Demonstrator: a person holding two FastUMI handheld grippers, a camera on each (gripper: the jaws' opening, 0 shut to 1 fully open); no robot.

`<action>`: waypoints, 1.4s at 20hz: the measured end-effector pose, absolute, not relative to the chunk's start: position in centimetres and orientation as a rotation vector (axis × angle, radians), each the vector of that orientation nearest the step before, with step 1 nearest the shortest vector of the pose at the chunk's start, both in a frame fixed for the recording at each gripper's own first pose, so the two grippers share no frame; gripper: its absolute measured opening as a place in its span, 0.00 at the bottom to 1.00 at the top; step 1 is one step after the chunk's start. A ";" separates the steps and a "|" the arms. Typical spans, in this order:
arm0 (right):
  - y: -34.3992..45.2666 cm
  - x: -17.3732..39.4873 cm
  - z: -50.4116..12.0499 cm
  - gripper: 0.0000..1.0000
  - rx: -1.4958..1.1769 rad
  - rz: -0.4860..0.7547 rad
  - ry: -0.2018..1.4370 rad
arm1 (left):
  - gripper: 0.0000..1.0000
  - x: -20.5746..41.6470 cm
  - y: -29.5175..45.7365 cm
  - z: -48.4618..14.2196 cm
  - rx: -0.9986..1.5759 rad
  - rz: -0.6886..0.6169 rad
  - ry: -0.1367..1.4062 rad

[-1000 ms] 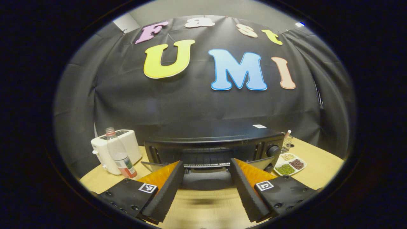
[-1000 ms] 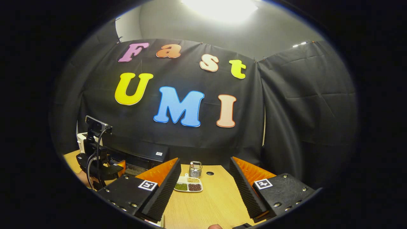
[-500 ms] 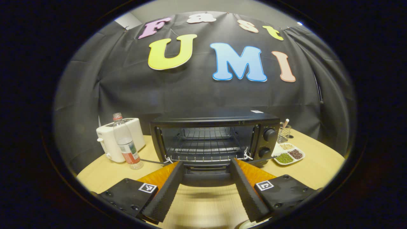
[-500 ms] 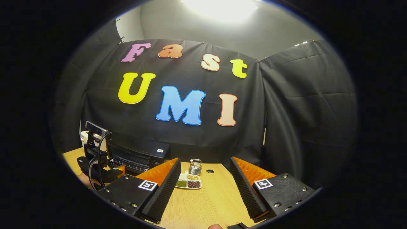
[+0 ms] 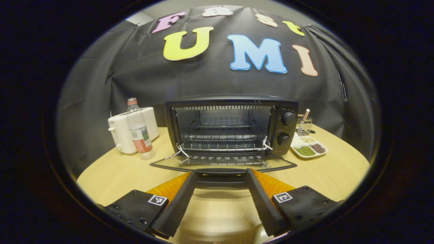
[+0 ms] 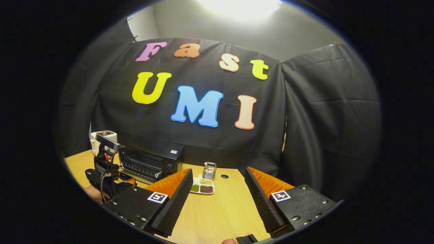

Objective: Open the electric oven with the left hand, put the food in, and close the electric oven.

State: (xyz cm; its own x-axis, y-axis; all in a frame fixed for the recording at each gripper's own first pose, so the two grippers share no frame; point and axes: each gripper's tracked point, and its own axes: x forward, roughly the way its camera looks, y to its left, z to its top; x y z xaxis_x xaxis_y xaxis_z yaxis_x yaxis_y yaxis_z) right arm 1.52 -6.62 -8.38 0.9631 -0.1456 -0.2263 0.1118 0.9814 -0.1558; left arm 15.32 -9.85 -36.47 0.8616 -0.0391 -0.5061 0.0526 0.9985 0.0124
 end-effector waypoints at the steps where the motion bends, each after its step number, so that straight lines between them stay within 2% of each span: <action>1: -6.5 1.2 -8.7 0.95 -0.137 -0.125 0.247 | 0.98 15.1 -9.9 -36.9 0.031 -0.046 0.538; 7: -6.0 -0.3 -9.8 0.95 -0.122 -0.083 0.282 | 0.98 12.4 -8.0 -36.8 0.034 0.012 0.567; 16: -3.6 1.0 -11.5 0.95 0.043 0.010 0.305 | 1.00 10.3 -5.2 -21.0 0.012 0.010 0.318; 22: -0.1 1.0 -16.0 0.96 0.201 0.131 0.476 | 0.97 7.1 -3.1 -12.5 0.023 0.024 0.185; 23: 0.5 0.8 -16.9 0.95 0.240 0.150 0.511 | 1.00 6.4 -2.6 -11.5 0.026 0.031 0.170; 28: 3.2 0.1 -22.1 0.98 0.408 0.233 0.721 | 1.00 3.9 -0.8 -8.0 0.048 0.064 0.123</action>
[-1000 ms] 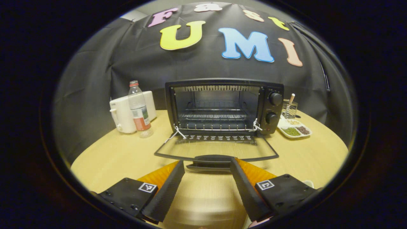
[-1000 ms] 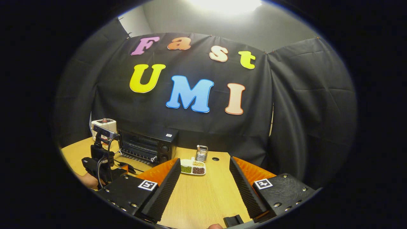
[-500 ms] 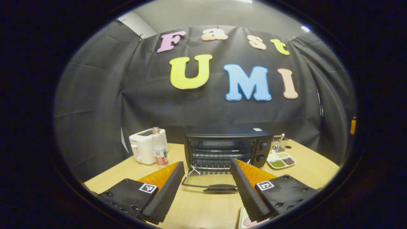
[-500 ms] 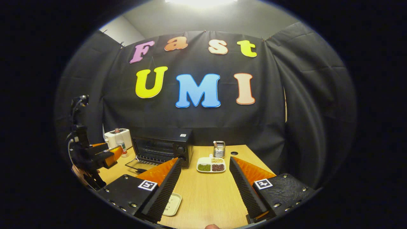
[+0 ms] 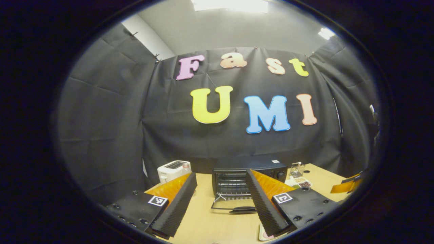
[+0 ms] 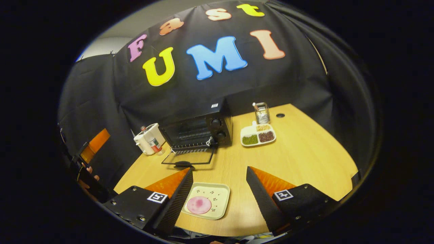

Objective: Open the electric oven with the left hand, put the food in, and close the electric oven.

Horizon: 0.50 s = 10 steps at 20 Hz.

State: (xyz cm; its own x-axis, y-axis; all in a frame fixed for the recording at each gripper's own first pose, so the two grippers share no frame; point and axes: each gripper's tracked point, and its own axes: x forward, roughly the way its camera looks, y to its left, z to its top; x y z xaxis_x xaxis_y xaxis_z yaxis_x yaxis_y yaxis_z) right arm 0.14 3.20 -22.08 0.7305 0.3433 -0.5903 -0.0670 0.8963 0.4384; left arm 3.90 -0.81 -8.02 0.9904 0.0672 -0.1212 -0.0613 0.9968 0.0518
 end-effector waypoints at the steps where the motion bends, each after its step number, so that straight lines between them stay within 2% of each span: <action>1: 3.8 -0.1 -23.1 0.98 0.440 0.254 0.770 | 1.00 3.4 -0.4 -7.4 0.052 0.078 0.116; 10: 7.2 -2.7 -30.0 0.98 0.720 0.377 1.143 | 1.00 -1.0 2.8 -7.4 0.068 0.183 0.128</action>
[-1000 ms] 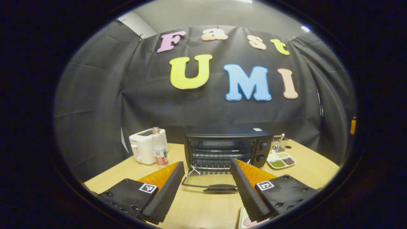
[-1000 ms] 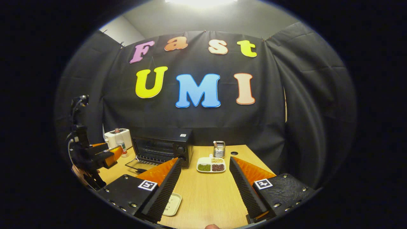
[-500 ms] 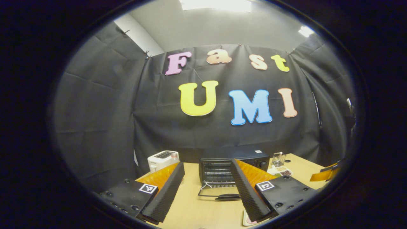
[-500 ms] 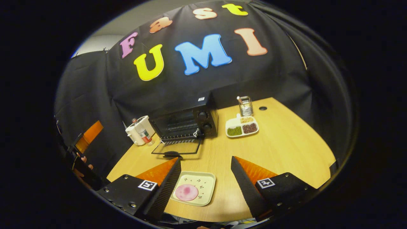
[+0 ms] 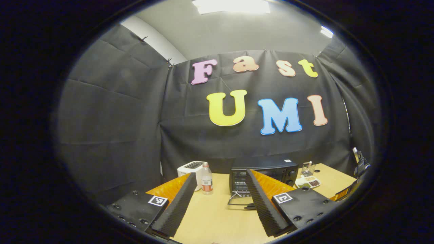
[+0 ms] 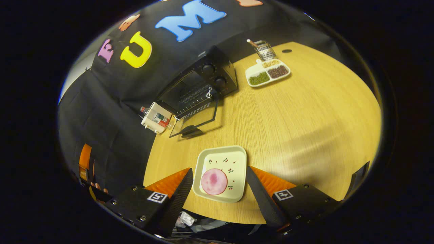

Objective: Open the electric oven with the left hand, put the food in, and close the electric oven.

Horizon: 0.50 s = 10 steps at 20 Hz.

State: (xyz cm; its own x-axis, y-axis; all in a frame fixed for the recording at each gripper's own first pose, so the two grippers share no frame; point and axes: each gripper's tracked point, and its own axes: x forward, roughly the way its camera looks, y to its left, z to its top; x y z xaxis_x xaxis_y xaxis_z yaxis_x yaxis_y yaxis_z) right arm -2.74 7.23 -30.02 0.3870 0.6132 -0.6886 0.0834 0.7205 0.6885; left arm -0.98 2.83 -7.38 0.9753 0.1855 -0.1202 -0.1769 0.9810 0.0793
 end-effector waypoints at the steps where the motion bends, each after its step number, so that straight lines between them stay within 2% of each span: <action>1: 7.7 -3.1 -30.2 0.98 0.758 0.395 1.181 | 1.00 -1.3 3.1 -7.2 0.068 0.190 0.126; 8: 8.9 -3.8 -35.0 0.95 0.714 0.426 1.373 | 1.00 -1.5 4.2 -7.2 0.071 0.217 0.132; 9: 8.7 -3.8 -35.5 0.89 0.692 0.421 1.391 | 1.00 -1.5 4.3 -7.1 0.074 0.218 0.130; 10: 8.8 -3.9 -36.2 0.72 0.678 0.421 1.418 | 1.00 -1.3 4.3 -7.1 0.075 0.220 0.129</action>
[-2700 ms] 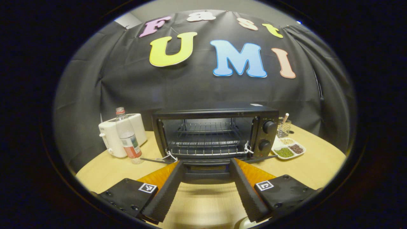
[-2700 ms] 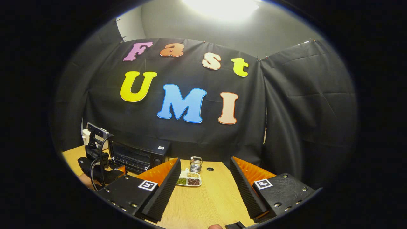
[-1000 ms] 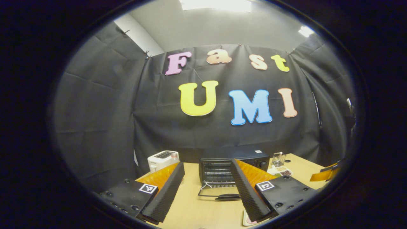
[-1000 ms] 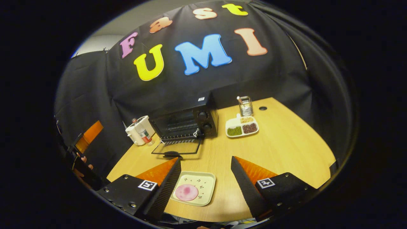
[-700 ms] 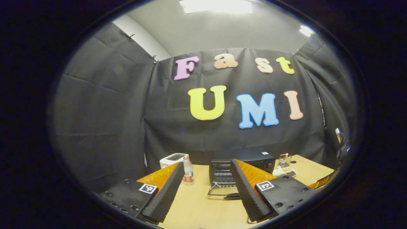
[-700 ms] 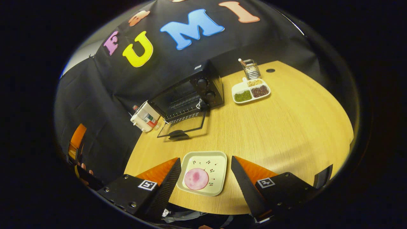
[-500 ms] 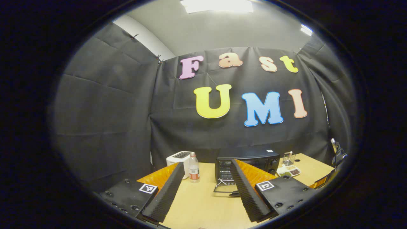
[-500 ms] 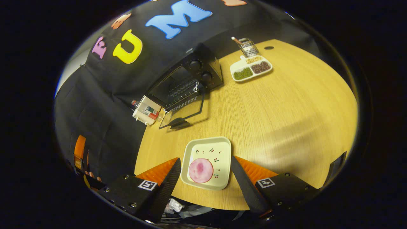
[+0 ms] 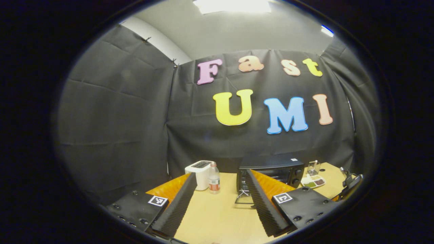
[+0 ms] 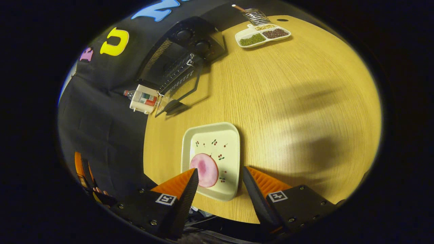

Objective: Open the electric oven with the left hand, put the food in, and close the electric oven.

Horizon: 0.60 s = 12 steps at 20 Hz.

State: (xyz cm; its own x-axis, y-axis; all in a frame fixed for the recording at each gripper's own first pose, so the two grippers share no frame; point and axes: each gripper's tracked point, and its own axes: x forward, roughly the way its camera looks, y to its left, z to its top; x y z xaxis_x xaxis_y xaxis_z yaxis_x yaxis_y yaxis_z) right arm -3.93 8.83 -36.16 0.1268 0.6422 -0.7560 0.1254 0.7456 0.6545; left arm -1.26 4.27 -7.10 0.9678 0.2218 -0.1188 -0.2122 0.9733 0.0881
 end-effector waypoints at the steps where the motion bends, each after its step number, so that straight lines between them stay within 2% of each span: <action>1: 9.1 -3.9 -36.1 0.83 0.690 0.425 1.431 | 1.00 -1.2 4.4 -7.0 0.075 0.223 0.129; 3: 8.7 -3.2 -36.5 0.81 0.669 0.414 1.456 | 1.00 -0.9 4.5 -7.1 0.071 0.228 0.129; 4: 8.0 -3.5 -37.9 0.77 0.614 0.365 1.464 | 1.00 -0.9 4.7 -7.0 0.071 0.231 0.130; 6: 7.9 -3.1 -38.1 0.11 0.637 0.351 1.481 | 1.00 -0.6 4.8 -7.0 0.068 0.237 0.129; 9: 8.2 -3.1 -38.2 0.11 0.661 0.320 1.498 | 1.00 -0.1 5.0 -7.0 0.060 0.245 0.126; 10: 8.2 -2.9 -38.1 0.04 0.654 0.334 1.509 | 1.00 0.2 4.9 -7.0 0.057 0.244 0.126; 12: 8.4 -3.0 -38.3 0.05 0.623 0.375 1.501 | 1.00 0.6 4.7 -7.1 0.052 0.242 0.126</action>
State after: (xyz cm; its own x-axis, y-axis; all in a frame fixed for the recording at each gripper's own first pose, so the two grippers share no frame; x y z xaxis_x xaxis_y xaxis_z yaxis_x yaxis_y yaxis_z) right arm -3.03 8.36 -38.26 0.0563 0.5926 -0.8035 0.1449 0.7914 0.5939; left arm 0.65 4.73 -7.10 0.9630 0.2420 -0.1184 -0.2354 0.9696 0.0670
